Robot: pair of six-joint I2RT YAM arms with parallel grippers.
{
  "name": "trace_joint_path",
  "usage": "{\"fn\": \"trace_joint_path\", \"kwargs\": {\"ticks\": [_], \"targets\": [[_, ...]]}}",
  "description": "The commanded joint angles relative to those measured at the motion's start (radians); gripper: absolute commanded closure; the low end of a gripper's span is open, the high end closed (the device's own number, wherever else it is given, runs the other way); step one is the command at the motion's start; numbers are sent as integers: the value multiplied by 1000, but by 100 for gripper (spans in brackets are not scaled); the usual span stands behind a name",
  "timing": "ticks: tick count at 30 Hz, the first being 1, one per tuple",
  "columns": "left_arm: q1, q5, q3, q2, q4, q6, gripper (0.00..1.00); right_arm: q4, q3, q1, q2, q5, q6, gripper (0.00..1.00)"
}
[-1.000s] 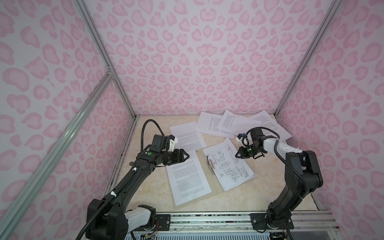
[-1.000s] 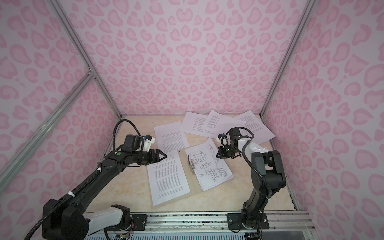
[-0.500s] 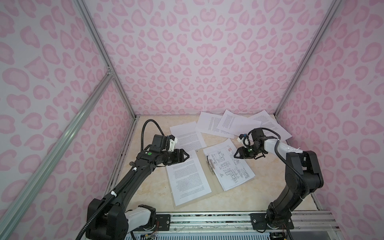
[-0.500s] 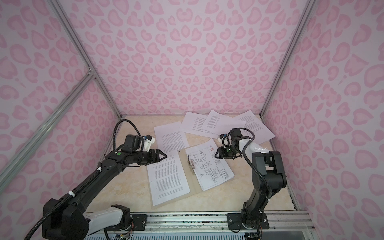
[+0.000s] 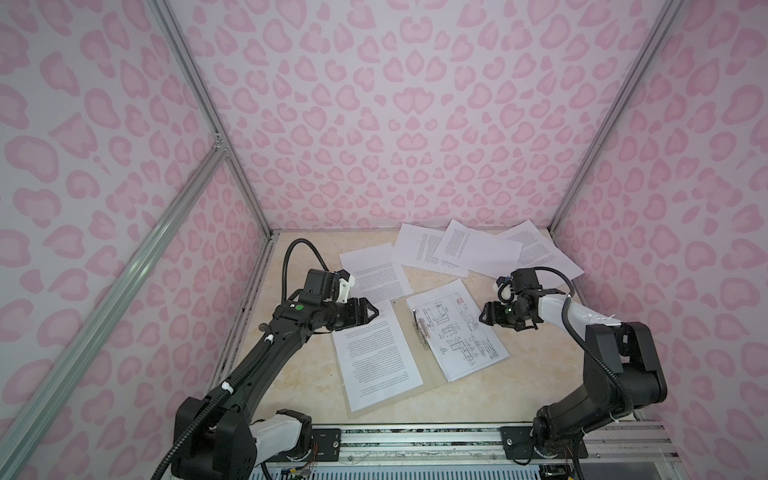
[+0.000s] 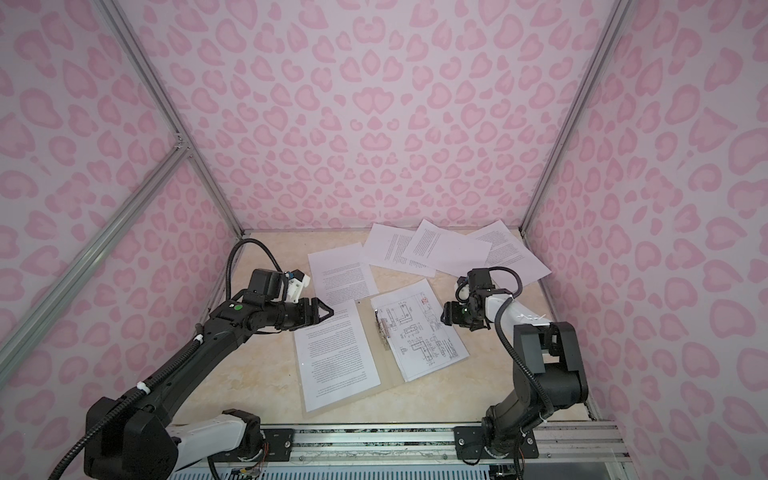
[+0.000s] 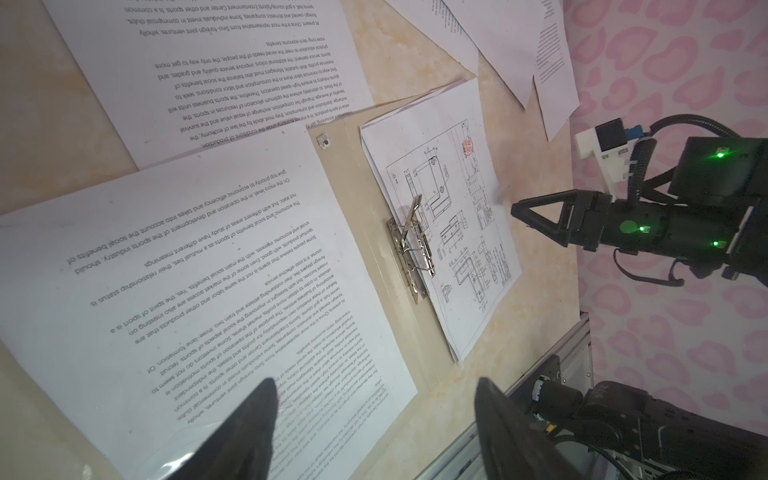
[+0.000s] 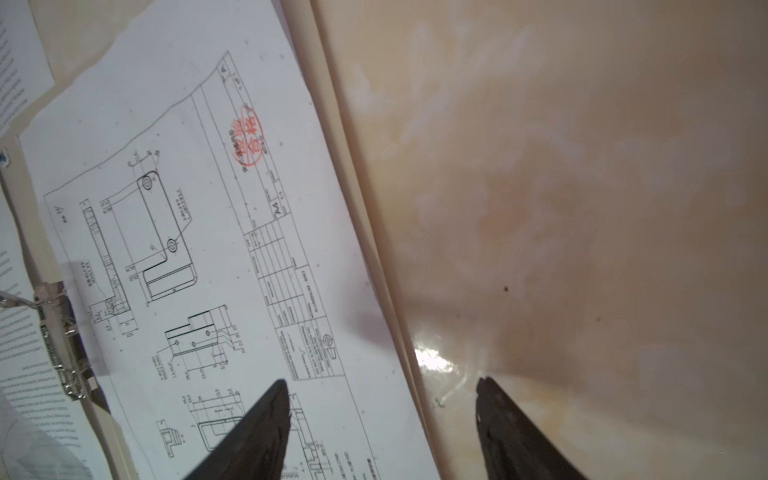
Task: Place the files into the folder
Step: 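Release the drawing sheet and draw the right gripper back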
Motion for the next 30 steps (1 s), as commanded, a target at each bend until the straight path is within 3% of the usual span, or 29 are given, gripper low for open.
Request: {"fn": "trace_joint_path", "kwargs": {"ticks": [1, 11, 19, 30], "targets": [[2, 1, -1, 8, -7, 12, 24, 80, -30, 18, 10, 10, 58, 31], [3, 1, -2, 19, -6, 11, 24, 100, -76, 54, -13, 16, 90, 35], [3, 1, -4, 19, -6, 11, 24, 63, -92, 88, -71, 149, 135, 36], [3, -17, -5, 9, -13, 15, 24, 106, -162, 145, -125, 110, 231, 36]]}}
